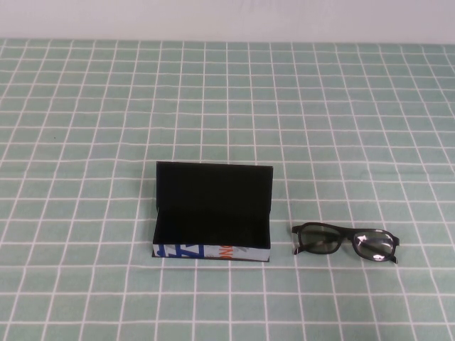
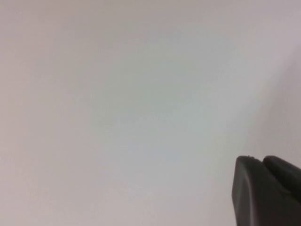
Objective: Return glasses to glasses case
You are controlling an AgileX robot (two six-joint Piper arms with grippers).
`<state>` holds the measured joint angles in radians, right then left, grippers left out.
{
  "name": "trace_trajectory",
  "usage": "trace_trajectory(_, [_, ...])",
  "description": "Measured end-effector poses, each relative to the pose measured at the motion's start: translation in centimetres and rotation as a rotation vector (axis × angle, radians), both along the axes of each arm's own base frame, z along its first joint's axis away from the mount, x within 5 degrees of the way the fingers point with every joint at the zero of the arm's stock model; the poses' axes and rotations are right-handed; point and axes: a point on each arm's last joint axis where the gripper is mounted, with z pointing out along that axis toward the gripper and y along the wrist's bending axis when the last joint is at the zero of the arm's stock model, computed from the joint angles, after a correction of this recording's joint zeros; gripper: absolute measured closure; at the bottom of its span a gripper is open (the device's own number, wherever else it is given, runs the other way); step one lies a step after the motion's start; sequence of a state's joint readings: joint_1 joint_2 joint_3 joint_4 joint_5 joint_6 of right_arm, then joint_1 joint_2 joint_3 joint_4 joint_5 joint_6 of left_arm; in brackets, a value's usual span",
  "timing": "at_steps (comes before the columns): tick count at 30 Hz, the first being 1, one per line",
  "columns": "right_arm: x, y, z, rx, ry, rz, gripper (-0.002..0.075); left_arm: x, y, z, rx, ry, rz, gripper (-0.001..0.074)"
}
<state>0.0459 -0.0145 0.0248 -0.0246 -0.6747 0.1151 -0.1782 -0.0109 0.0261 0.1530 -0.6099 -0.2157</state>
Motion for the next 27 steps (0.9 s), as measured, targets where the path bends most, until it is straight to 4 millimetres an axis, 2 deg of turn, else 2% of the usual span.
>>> trace_trajectory(2, [-0.6,0.0,1.2,0.016,-0.07,0.01,0.074,-0.7,0.0,0.9,-0.031,-0.105,-0.028,0.0737])
trace_trajectory(5, [-1.7,-0.1,3.7,0.034,-0.168,0.026,0.074,-1.9,0.2,3.6,-0.059,-0.219,-0.043,0.0737])
trace_trajectory(11, [-5.5,-0.1,10.3,0.018,-0.34,0.034,0.074,-5.5,0.9,10.7,-0.076,-0.355,-0.025,0.0737])
trace_trajectory(14, [-7.6,0.0,13.4,0.016,-0.371,0.058,0.074,-7.3,1.3,14.4,-0.085,-0.392,-0.012,0.0737])
trace_trajectory(18, [-9.2,0.0,17.7,0.071,-0.3,0.147,0.074,-7.4,1.5,18.4,-0.081,-0.341,0.009,0.0737])
trace_trajectory(23, [-7.4,-0.1,22.0,0.068,-0.001,0.103,0.074,-5.2,1.5,21.9,-0.063,-0.141,0.047,0.0737])
trace_trajectory(25, [-5.2,-0.1,22.9,0.082,0.179,0.084,0.074,-3.5,1.4,22.4,-0.049,-0.016,0.066,0.0737])
trace_trajectory(27, [-2.6,-0.2,22.9,0.093,0.364,0.065,0.074,-1.5,1.2,22.3,-0.031,0.112,0.083,0.0737])
